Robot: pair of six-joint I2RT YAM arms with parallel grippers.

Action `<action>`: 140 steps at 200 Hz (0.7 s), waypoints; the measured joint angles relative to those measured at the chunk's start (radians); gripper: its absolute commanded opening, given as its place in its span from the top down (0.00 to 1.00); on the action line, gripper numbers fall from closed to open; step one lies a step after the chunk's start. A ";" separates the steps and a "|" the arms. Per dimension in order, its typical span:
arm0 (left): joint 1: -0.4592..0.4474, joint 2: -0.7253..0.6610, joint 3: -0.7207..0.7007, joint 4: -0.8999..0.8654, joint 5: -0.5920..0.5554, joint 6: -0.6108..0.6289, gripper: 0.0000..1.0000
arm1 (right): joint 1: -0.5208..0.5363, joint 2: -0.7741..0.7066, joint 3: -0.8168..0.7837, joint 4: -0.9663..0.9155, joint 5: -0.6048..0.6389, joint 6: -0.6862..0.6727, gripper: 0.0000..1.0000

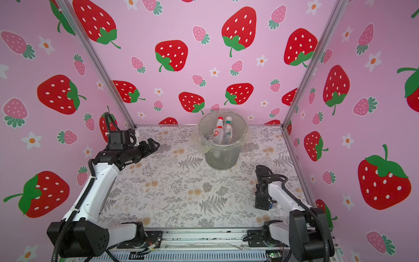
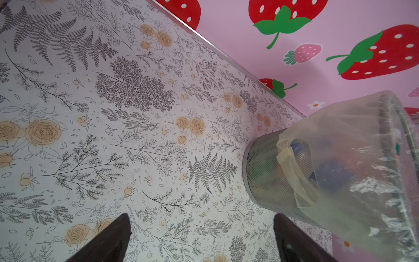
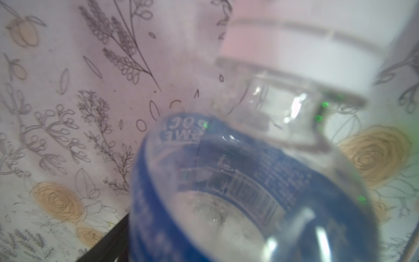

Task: Throw the plastic bottles in the bin
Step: Pick up the plastic bottle from the bottom-right of the table.

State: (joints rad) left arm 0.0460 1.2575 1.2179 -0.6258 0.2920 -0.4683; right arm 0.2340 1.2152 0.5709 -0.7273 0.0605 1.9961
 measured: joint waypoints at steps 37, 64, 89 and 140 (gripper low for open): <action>0.005 0.003 0.000 0.000 0.004 0.000 0.01 | -0.002 0.002 0.000 0.014 0.014 -0.011 0.26; 0.007 0.007 0.000 0.000 0.005 0.000 0.01 | -0.002 0.008 0.000 0.027 0.013 -0.036 0.32; 0.008 0.008 0.000 0.000 0.005 0.000 0.01 | -0.002 0.008 0.000 0.043 0.026 -0.072 0.39; 0.010 0.008 0.000 0.000 0.007 0.000 0.01 | -0.002 0.000 0.000 0.076 0.072 -0.155 0.39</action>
State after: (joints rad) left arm 0.0555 1.2652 1.2175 -0.6262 0.2993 -0.4686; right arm 0.2325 1.2152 0.5709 -0.6514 0.1322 1.8408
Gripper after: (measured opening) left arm 0.991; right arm 0.608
